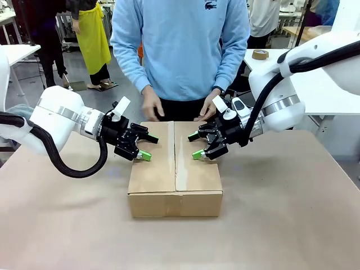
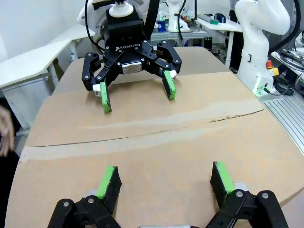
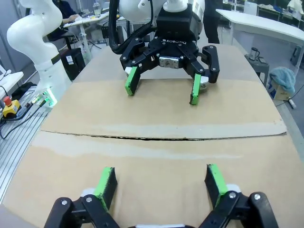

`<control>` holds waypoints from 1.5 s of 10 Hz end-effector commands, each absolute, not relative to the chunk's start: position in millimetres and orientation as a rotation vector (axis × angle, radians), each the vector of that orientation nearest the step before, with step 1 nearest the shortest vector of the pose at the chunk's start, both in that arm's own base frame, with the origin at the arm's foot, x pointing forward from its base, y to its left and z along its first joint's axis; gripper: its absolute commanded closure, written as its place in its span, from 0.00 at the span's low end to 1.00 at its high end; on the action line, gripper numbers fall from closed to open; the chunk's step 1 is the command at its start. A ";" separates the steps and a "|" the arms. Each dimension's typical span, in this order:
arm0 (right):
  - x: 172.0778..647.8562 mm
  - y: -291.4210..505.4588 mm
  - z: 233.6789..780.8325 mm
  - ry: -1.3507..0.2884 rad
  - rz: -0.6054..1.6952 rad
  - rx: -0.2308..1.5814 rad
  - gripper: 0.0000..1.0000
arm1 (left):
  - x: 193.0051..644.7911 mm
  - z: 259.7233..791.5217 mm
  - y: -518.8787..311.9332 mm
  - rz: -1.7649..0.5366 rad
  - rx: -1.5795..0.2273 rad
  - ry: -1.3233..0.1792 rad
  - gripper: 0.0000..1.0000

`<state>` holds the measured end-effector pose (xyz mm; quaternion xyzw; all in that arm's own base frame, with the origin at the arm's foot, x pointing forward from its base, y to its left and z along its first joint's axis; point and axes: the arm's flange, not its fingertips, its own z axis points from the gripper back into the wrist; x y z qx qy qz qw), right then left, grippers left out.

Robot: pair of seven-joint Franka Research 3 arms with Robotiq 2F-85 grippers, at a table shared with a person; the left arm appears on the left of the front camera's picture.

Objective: Pack the gift set into the box.
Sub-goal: Press and hold the closed box until the human finishes sealing it.

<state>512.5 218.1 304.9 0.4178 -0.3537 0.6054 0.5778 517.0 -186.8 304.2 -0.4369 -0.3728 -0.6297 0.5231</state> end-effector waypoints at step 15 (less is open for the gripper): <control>509.5 217.1 299.8 -0.828 1.409 0.964 0.00 | 515.3 299.4 -186.8 -1.510 -1.042 -0.886 0.00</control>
